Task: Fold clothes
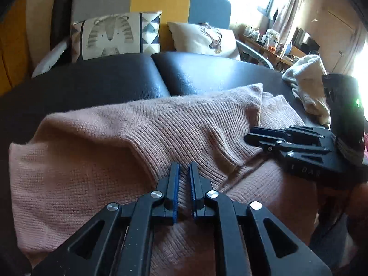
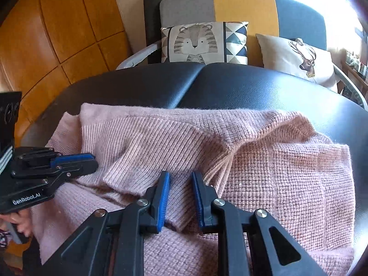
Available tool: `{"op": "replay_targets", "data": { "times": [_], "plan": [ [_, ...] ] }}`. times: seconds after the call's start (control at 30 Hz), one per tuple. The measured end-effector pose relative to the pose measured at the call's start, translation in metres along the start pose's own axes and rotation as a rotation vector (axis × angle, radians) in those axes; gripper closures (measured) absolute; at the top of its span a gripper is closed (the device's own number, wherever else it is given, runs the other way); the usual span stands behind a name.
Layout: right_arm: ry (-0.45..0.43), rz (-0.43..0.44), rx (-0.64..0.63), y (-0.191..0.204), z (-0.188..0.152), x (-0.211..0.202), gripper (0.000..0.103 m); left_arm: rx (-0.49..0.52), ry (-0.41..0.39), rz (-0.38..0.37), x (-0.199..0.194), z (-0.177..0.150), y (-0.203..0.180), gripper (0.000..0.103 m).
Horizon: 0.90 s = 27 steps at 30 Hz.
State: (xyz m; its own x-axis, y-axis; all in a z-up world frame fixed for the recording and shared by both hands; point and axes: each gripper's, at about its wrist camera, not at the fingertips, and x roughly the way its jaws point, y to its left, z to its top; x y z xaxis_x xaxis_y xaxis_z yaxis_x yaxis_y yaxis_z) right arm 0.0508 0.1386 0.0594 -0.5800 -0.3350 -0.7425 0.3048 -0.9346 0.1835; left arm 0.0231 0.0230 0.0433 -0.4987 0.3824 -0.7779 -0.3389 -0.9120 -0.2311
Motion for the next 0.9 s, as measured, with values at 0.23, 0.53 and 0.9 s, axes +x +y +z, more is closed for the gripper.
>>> {"op": "replay_targets", "data": {
  "times": [0.23, 0.53, 0.9],
  "plan": [
    [-0.092, 0.138, 0.166, -0.026, -0.002, -0.064, 0.083, -0.109, -0.079, -0.110, -0.048, -0.002, 0.027, 0.093],
    [-0.107, 0.039, 0.239, -0.080, -0.066, -0.148, 0.079, -0.272, -0.245, -0.107, -0.146, -0.054, 0.092, 0.068],
    [-0.051, 0.117, 0.360, -0.088, -0.146, -0.138, 0.077, -0.433, -0.202, -0.120, -0.155, -0.123, 0.117, 0.039]
  ]
}}
